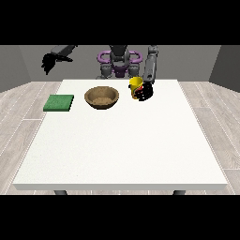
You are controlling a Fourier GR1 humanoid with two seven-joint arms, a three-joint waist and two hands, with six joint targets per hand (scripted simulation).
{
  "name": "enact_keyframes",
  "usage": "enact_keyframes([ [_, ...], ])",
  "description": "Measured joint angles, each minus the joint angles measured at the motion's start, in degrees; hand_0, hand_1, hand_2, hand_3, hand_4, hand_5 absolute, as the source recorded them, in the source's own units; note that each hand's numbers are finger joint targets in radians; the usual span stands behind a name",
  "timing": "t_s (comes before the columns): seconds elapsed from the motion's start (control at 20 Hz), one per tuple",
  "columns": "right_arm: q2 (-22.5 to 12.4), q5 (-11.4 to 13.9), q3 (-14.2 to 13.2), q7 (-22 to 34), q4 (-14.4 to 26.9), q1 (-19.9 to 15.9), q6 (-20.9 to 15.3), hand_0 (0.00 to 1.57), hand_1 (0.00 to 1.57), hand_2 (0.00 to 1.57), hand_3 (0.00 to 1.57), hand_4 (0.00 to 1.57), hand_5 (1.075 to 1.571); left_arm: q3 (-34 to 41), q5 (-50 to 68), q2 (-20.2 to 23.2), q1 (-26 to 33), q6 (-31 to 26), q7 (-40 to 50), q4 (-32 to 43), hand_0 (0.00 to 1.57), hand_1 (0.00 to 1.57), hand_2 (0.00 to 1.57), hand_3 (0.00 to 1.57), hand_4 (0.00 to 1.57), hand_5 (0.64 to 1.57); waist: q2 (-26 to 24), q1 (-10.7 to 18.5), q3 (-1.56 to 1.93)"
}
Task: Pick the cup and pour the ball into the bowl, then pick the bowl and place it on the pad
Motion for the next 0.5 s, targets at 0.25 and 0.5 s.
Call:
enact_keyframes([
  [0.25,0.3,0.36,0.09,2.57,2.94,1.58,-0.61,0.0,0.0,0.0,0.0,0.0,1.569,-3.75,-7.65,8.9,-3.27,2.1,12.35,0.29,1.45,1.45,1.57,1.57,1.57,1.291,-7.56,2.25,-0.21],
  [0.5,0.04,0.74,-0.35,1.3,6.3,3.09,0.4,0.0,0.0,0.0,0.0,0.0,1.569,-7.01,-14.29,15.85,-9.99,0.63,25.28,0.52,1.46,1.46,1.57,1.57,1.57,1.294,-10.25,3.05,-0.35],
])
